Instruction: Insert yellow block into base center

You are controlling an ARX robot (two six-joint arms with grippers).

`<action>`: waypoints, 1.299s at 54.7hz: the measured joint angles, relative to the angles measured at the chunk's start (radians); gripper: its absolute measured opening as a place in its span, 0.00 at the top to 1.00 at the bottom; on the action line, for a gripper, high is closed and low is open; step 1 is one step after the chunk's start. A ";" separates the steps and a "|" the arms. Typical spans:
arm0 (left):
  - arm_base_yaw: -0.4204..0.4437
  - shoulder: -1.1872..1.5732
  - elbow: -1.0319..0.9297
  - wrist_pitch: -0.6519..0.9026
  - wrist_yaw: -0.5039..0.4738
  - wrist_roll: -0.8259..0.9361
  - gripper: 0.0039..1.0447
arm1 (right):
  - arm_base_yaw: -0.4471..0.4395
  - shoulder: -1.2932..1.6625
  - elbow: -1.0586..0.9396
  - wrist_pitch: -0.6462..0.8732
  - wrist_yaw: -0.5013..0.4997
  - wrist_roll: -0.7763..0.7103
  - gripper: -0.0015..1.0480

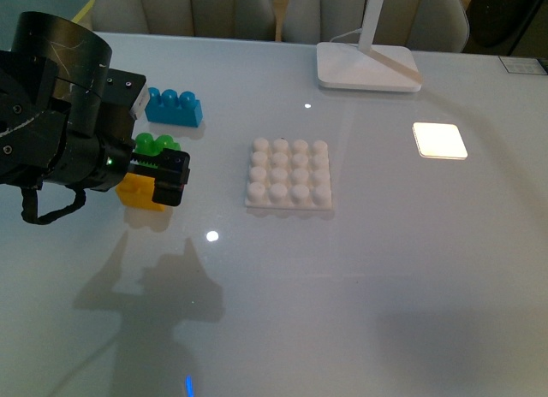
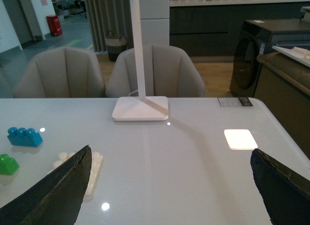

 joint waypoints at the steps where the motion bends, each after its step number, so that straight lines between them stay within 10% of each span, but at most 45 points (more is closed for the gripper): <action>1: 0.002 0.003 0.003 -0.002 0.000 0.000 0.07 | 0.000 0.000 0.000 0.000 0.000 0.000 0.08; 71: 0.047 0.133 0.117 -0.035 0.019 -0.001 0.07 | 0.000 0.000 0.000 0.000 0.000 0.000 0.08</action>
